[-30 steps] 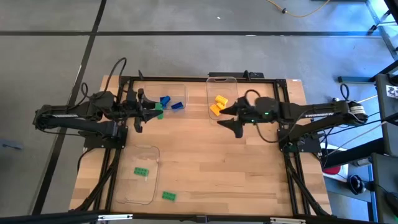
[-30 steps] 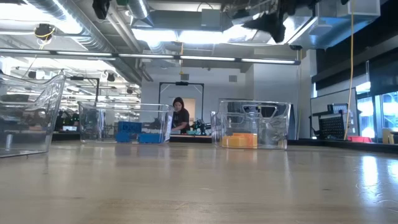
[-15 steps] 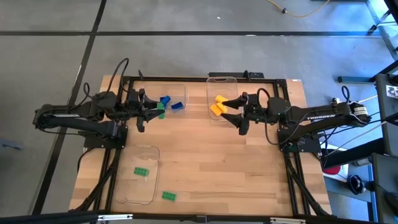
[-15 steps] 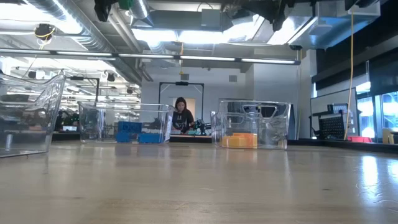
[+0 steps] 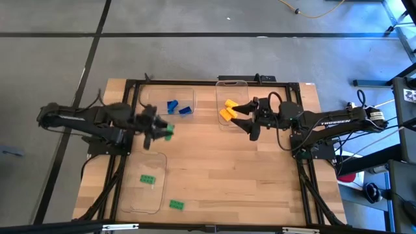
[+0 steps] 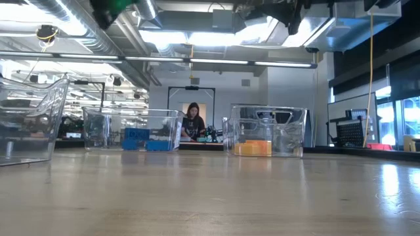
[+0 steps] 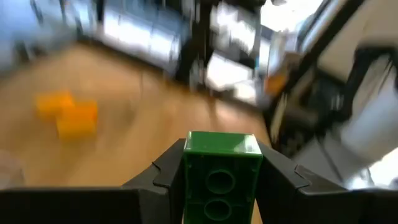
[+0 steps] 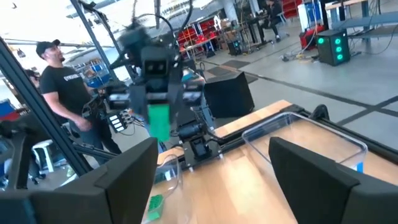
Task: Sort & place blocks by color
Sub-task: Put the right green game piece into the bottom left transparent bin
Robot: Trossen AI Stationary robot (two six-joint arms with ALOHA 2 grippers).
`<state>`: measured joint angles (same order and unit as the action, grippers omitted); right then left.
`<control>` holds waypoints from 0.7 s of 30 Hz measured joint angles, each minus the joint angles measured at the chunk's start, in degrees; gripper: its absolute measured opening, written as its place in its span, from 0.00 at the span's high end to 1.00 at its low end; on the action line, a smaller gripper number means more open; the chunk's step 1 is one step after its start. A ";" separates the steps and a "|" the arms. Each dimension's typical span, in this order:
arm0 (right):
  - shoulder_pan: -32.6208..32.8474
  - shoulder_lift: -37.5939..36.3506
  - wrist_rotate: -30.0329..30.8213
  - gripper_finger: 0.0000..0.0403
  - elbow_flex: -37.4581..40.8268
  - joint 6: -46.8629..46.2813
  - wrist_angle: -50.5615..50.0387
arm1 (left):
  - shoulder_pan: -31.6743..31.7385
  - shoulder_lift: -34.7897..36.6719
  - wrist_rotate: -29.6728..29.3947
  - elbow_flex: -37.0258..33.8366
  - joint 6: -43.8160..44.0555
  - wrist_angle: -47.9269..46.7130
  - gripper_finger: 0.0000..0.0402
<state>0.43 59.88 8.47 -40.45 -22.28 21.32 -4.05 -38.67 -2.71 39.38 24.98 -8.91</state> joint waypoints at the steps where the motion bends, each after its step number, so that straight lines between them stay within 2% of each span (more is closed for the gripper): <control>1: 0.00 0.02 -0.04 0.23 0.00 -0.09 -0.32 | -2.11 -0.99 -0.51 1.14 1.76 -3.88 0.68; 6: 0.00 0.02 -0.09 0.23 0.00 -0.16 -0.59 | -15.87 -8.65 -2.76 7.64 11.69 -21.87 0.68; 14: 0.00 0.04 -0.07 0.23 0.00 -0.19 -0.66 | -39.12 -23.03 -1.81 8.78 27.84 -27.48 0.68; 17: 0.00 0.07 -0.07 0.23 0.00 -1.22 -0.71 | -43.96 -28.16 -3.30 8.76 30.60 -29.14 0.68; 21: 0.00 0.07 -0.05 0.23 0.00 -1.48 -2.07 | -45.96 -34.09 -6.01 8.76 28.16 -30.78 0.68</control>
<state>0.43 59.94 8.42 -40.45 -23.76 19.25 -50.01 -72.75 -8.72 48.14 53.14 -39.69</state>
